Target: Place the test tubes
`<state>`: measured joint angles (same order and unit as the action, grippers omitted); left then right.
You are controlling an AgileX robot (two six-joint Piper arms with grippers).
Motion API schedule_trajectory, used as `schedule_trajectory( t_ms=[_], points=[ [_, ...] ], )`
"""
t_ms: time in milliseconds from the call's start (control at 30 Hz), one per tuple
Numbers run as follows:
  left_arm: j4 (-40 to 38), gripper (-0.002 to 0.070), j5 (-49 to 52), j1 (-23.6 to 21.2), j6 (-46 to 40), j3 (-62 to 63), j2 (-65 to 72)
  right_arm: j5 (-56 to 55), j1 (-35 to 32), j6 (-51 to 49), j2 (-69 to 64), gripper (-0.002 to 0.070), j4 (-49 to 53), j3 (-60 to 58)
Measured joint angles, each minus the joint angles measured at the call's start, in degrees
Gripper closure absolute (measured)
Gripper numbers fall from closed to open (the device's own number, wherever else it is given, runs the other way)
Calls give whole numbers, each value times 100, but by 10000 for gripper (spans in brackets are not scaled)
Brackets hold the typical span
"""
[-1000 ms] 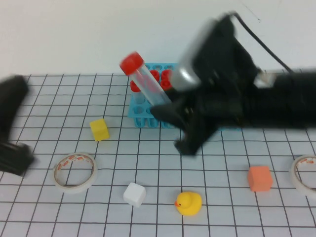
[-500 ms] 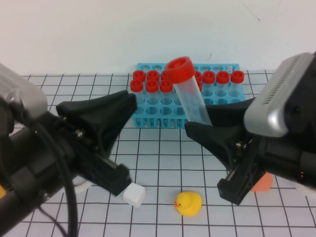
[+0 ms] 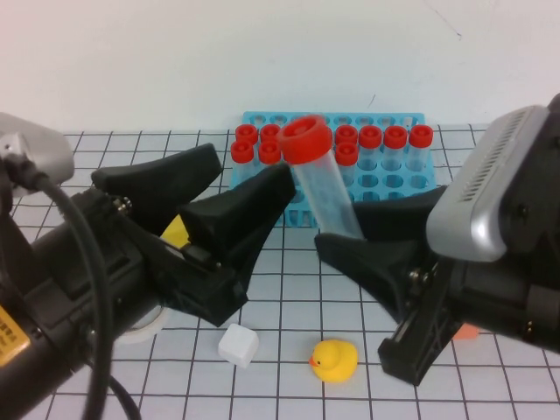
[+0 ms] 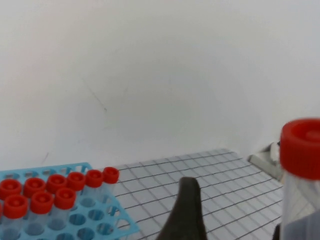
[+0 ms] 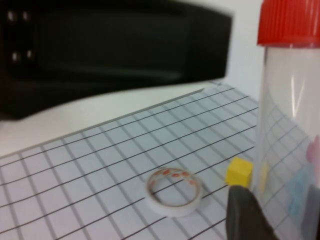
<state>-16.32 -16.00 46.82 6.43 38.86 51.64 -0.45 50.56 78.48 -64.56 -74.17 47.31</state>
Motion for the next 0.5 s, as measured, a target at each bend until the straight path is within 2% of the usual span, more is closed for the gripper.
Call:
schedule_trajectory(
  t_ms=[200, 500],
  points=[
    [110, 140, -130, 215, 235, 0, 12, 303, 0, 0, -218, 444, -188, 0],
    [110, 151, -253, 235, 733, 0, 429, 686, 0, 107, -258, 444, -318, 0]
  ],
)
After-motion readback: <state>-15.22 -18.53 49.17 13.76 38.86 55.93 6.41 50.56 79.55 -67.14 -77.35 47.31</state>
